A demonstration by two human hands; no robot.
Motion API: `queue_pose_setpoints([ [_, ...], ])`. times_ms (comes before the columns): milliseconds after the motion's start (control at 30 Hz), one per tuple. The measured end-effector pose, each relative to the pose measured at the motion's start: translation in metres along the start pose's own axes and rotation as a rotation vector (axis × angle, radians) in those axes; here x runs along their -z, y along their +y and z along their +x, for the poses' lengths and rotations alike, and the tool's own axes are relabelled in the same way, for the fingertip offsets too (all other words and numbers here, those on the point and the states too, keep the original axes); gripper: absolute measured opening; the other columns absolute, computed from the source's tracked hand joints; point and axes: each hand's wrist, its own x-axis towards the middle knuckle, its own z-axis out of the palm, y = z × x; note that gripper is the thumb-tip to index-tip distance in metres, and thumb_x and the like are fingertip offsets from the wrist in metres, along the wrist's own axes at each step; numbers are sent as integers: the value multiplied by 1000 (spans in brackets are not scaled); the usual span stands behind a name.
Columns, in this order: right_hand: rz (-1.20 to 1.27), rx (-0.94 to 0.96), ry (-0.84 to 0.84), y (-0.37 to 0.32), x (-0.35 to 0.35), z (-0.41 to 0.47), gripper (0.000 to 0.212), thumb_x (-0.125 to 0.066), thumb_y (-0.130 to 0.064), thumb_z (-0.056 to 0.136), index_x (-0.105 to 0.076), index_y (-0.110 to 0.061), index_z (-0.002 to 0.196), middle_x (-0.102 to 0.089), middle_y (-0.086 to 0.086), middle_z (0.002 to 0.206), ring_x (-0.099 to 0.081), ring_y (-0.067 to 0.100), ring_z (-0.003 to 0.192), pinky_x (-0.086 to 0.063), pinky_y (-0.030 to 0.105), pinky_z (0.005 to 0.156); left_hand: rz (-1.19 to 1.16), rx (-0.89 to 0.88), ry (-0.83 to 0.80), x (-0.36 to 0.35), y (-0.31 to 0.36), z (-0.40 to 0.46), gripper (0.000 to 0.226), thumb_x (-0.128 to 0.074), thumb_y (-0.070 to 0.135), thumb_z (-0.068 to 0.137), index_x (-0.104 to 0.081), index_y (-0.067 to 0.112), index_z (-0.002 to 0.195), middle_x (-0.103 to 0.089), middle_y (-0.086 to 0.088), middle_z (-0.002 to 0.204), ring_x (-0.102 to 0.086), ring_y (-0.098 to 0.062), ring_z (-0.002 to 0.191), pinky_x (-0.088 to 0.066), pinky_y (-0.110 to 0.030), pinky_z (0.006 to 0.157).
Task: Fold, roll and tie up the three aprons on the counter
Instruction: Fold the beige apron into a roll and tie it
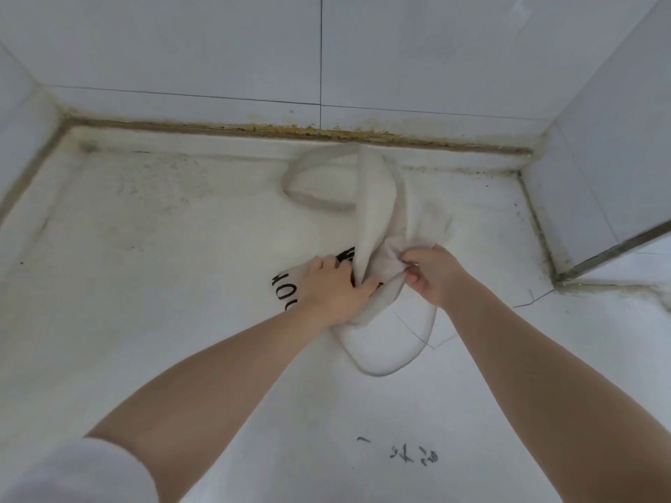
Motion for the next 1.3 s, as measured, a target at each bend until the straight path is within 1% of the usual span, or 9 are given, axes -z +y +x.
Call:
queue_pose_setpoints([
  [100, -66, -55, -61, 8, 9, -12, 25, -44, 14, 82, -56, -7, 77, -56, 0, 51, -48, 6, 39, -36, 14, 37, -221, 232, 3, -13, 18, 1, 79, -43, 74, 78, -35, 20, 135, -37, -5, 142, -22, -29, 135, -22, -45, 106],
  [400, 412, 68, -290, -16, 34, -16, 65, -63, -4, 81, -34, -15, 138, -64, 8, 121, -64, 23, 107, -55, 38, 85, 189, 31, 9, -11, -30, -9, 44, -44, 50, 92, -43, 29, 131, -41, 2, 132, -25, -26, 129, -24, -42, 100],
  [533, 362, 128, -288, -29, 27, -28, 28, -48, -2, 92, -51, -11, 118, -70, -4, 78, -67, 12, 80, -53, 29, 80, 195, 70, -52, 1, -48, -12, 49, -49, 48, 91, -38, 32, 137, -43, 2, 130, -25, -27, 130, -26, -44, 100],
  [667, 598, 179, -272, -52, 34, -43, 23, -39, 1, 68, -52, -12, 83, -39, -3, 45, -40, 12, 40, -41, 21, 55, 176, 147, -122, 15, -49, -11, 50, -52, 45, 90, -37, 35, 137, -42, -3, 131, -24, -30, 129, -28, -47, 100],
  [800, -382, 70, 165, -45, 55, -29, 25, -37, -2, 87, -55, -8, 103, -41, -2, 47, -37, 11, 37, -36, 19, 43, 245, 175, -129, 21, -57, -13, 42, -49, 43, 92, -41, 32, 132, -42, -6, 131, -25, -32, 127, -29, -47, 98],
  [900, -1190, -59, 365, -24, 51, -28, 45, -50, -13, 88, -39, -4, 131, -50, 17, 117, -56, 31, 101, -49, 36, 78, 296, 182, -131, 24, -59, -15, 31, -47, 40, 91, -48, 25, 118, -43, -7, 129, -25, -33, 127, -25, -46, 102],
  [1000, -1453, 398, 382, -18, 25, -35, 50, -53, -25, 89, -38, -10, 135, -19, 13, 151, -28, 34, 135, -32, 43, 106, 359, 165, -123, 26, -64, -16, 38, -44, 49, 88, -50, 26, 117, -44, -7, 130, -25, -34, 127, -22, -44, 106],
  [1167, -852, 287, 34, -22, -31, -44, 33, -47, -45, 94, -54, -13, 100, -59, 1, 88, -57, 24, 90, -39, 27, 75, 386, 199, -133, 32, -73, -11, 70, -28, 78, 79, -47, 30, 127, -45, -6, 133, -25, -33, 129, -24, -46, 106],
  [1300, -343, 140, -167, -22, -36, -38, 58, -66, -17, 87, -36, -20, 136, -61, 5, 101, -61, 16, 83, -52, 26, 70, 422, 238, -89, 35, -86, -12, 78, -21, 82, 77, -49, 27, 125, -48, -6, 130, -23, -32, 132, -27, -48, 106],
])
